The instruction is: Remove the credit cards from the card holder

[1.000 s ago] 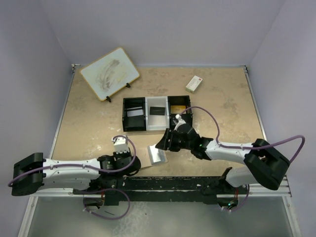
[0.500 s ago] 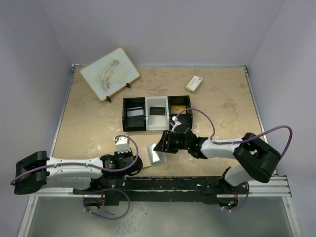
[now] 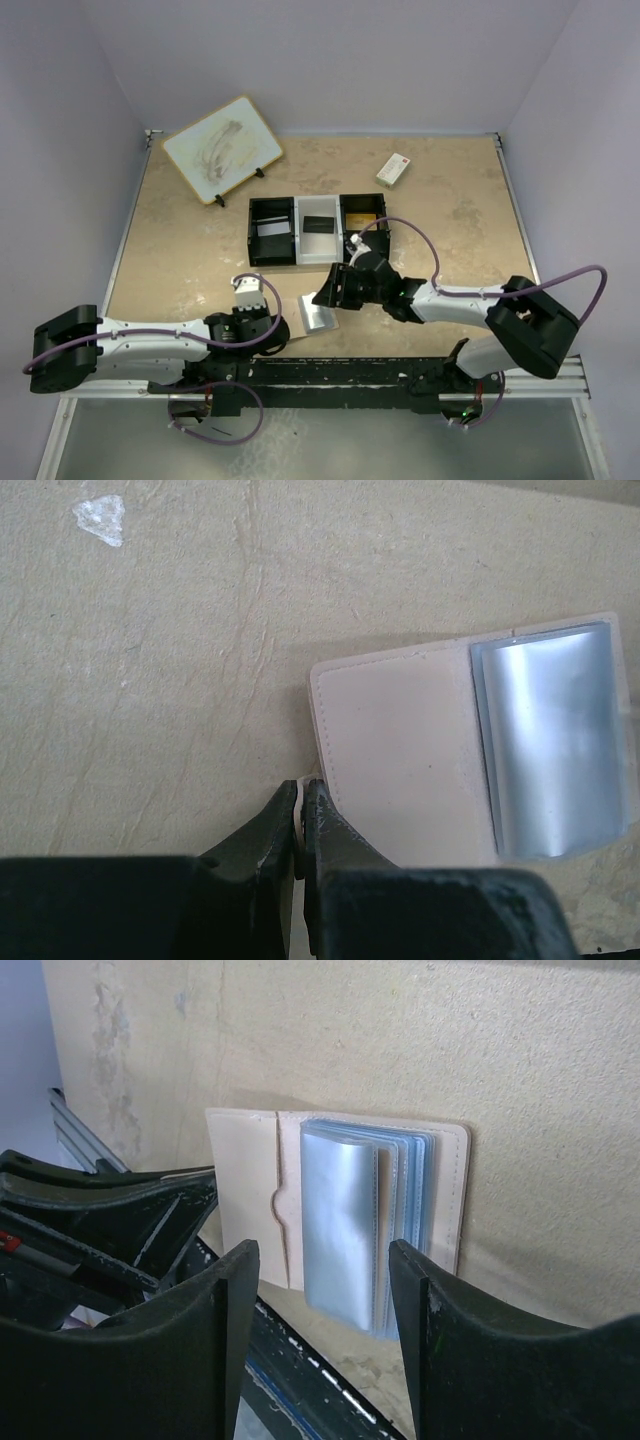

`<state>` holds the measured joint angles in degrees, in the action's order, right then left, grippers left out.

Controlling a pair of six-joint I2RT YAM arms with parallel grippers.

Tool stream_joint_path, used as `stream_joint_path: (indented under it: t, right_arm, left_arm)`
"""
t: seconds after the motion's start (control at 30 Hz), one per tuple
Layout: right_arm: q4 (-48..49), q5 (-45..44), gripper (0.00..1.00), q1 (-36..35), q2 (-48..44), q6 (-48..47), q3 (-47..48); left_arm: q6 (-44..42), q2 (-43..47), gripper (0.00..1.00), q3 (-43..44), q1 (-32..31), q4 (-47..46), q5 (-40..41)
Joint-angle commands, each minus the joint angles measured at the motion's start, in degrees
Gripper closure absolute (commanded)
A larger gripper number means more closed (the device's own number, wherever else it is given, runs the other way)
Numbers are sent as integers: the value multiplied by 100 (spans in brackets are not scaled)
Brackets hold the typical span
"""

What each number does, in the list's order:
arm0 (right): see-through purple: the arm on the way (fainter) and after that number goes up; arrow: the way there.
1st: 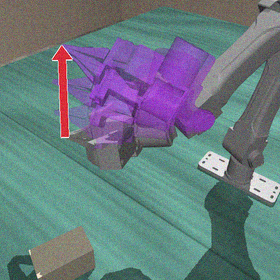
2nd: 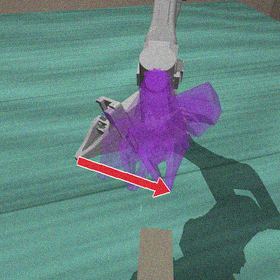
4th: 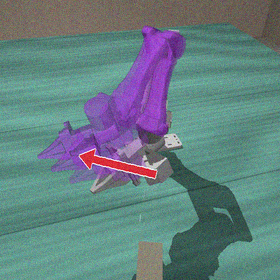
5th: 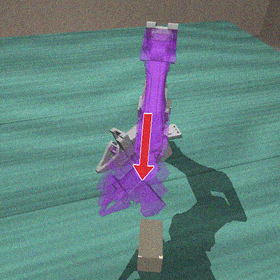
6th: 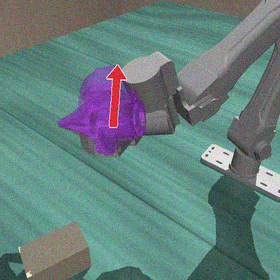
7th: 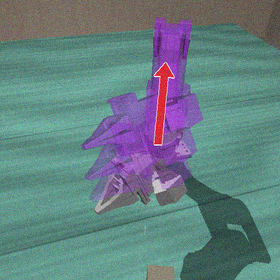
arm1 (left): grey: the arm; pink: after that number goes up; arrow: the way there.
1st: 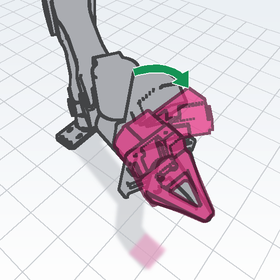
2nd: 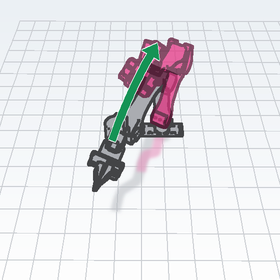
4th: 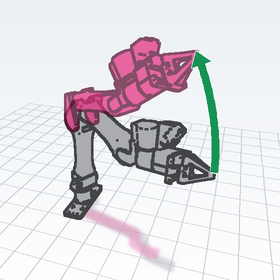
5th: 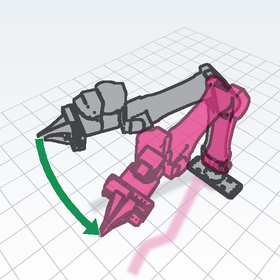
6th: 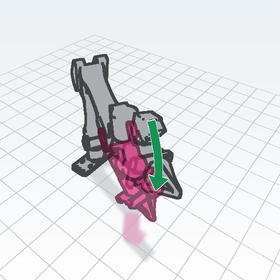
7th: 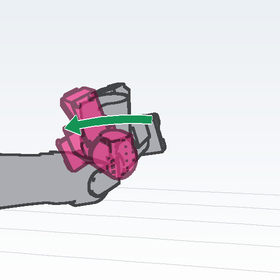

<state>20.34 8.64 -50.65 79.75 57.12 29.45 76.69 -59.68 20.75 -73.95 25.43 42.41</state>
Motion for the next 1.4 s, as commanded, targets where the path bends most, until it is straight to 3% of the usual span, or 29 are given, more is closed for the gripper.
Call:
stream_joint_path:
  t: [0.0, 0.6, 0.9, 1.33, 1.37]
  right_arm:
    - [435, 258, 43, -64, 183, -114, 123]
    - [673, 524, 45, -196, 467, -232, 208]
    - [1553, 1072, 45, -385, 733, -132, 369]
    - [2219, 1113, 43, -564, 1796, 297, 835]
    - [2186, 1044, 43, -567, 1851, 346, 842]
  left_arm:
    - [-151, -18, 100, 51, -14, -196, 92]
    - [-198, -86, 100, 29, -12, -267, 13]
    - [-167, -140, 100, 22, -14, -363, 53]
    - [135, 635, 100, -311, -14, -204, 14]
    - [128, 664, 95, -277, -14, -126, 5]
